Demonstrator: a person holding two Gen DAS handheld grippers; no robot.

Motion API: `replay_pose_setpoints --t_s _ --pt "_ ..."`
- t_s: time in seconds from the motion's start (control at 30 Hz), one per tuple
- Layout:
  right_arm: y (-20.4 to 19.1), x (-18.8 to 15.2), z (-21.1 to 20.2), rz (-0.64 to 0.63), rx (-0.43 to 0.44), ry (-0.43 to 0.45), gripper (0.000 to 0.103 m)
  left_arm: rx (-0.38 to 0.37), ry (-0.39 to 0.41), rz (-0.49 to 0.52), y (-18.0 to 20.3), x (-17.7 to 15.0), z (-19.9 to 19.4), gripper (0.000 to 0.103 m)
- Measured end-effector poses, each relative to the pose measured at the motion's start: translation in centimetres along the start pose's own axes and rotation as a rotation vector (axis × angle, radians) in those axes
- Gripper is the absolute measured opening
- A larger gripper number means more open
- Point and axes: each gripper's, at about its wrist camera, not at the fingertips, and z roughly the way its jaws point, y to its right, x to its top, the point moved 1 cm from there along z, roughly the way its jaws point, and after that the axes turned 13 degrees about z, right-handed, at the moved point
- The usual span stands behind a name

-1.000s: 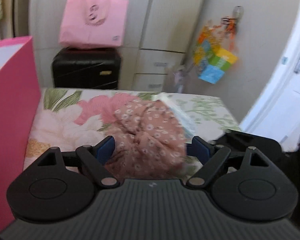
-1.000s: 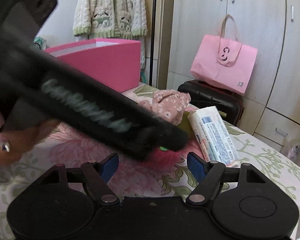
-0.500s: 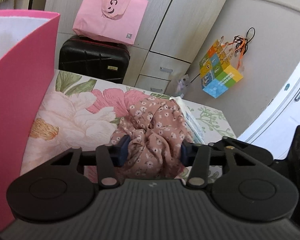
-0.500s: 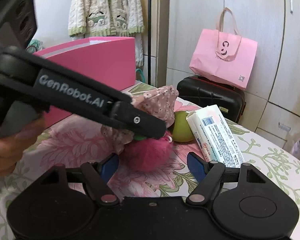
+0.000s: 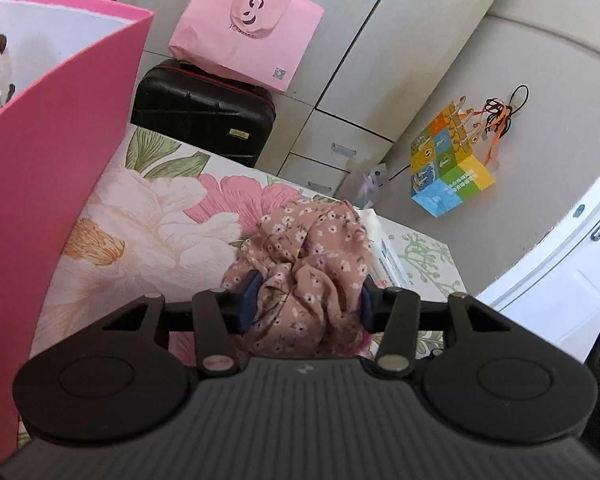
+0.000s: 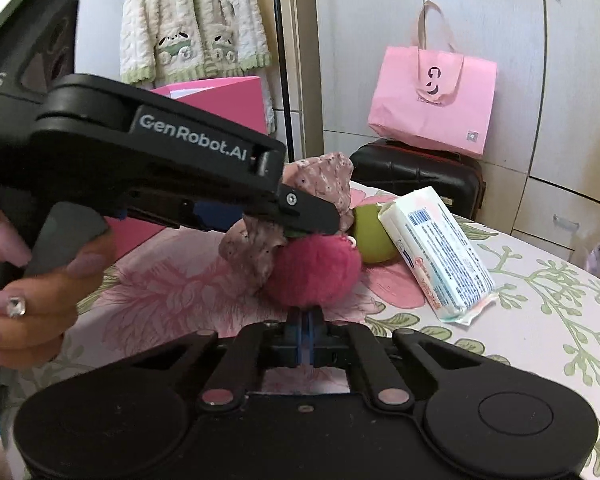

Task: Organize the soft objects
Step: 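Close the left gripper on the pink floral scrunchie while the right gripper grasps the pink pompom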

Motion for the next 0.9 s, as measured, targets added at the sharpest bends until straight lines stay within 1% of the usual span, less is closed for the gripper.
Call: replay_pose_setpoints --t_s 0.03,0.1,0.13,0.17,0.23,0.3,0.37,0.47,0.5,0.57,0.63,0.67,0.7,0.73,0.77,0.87,0.9 --pt "-0.1 0.0 0.0 -0.006 -0.01 0.004 0.011 0.002 0.002 -0.001 0.0 0.0 -0.1 0.044" --pt "-0.4 0.0 0.0 -0.029 -0.031 0.006 0.033 -0.003 0.003 -0.007 0.0 0.0 -0.3 0.041" --pt "-0.5 0.1 0.0 -0.048 -0.041 0.01 0.054 -0.008 0.003 -0.013 0.0 0.0 -0.4 0.039" --pt "-0.7 0.2 -0.1 -0.063 -0.049 0.021 0.065 -0.013 0.003 -0.02 -0.1 0.0 -0.4 0.039" --pt "-0.8 0.7 -0.1 -0.09 -0.048 0.028 0.065 -0.026 0.003 -0.035 -0.3 0.0 -0.5 0.039" --pt "-0.7 1.2 0.0 -0.113 -0.041 0.035 0.065 -0.058 0.003 -0.039 -0.4 0.0 -0.5 0.039" --pt "-0.9 1.5 0.2 -0.15 -0.033 0.042 0.065 -0.067 0.003 -0.049 -0.5 0.0 -0.6 0.038" --pt "-0.8 1.8 0.8 -0.179 -0.033 0.04 0.065 -0.036 0.002 -0.028 -0.4 0.1 -0.5 0.038" --pt "-0.7 1.8 1.0 -0.174 -0.035 0.032 0.065 -0.028 0.001 -0.021 -0.3 0.1 -0.4 0.039" --pt "-0.3 1.8 1.7 -0.145 -0.035 0.015 0.065 0.002 -0.003 -0.019 -0.3 0.0 -0.1 0.043" --pt "0.0 1.7 1.9 -0.113 -0.026 0.013 0.065 0.034 -0.003 0.004 -0.1 -0.2 0.2 0.043" --pt "0.1 1.7 2.0 -0.101 -0.021 0.012 0.064 0.046 -0.007 0.013 -0.1 -0.3 0.4 0.043" --pt "0.2 1.8 1.9 -0.094 -0.013 0.01 0.06 0.063 -0.013 0.016 -0.1 -0.4 0.6 0.043" --pt "0.3 1.8 1.8 -0.089 -0.004 0.006 0.046 0.08 -0.009 0.012 -0.1 -0.5 0.6 0.043" --pt "0.3 1.7 1.7 -0.083 -0.002 0.008 0.046 0.09 -0.002 0.007 -0.1 -0.6 0.6 0.043" --pt "0.0 1.2 1.3 -0.068 -0.011 0.017 0.043 0.078 0.011 -0.032 -0.5 -0.8 0.4 0.032" --pt "-0.1 1.0 1.1 -0.06 -0.015 0.017 0.043 0.075 0.009 -0.045 -0.6 -0.9 0.3 0.027"
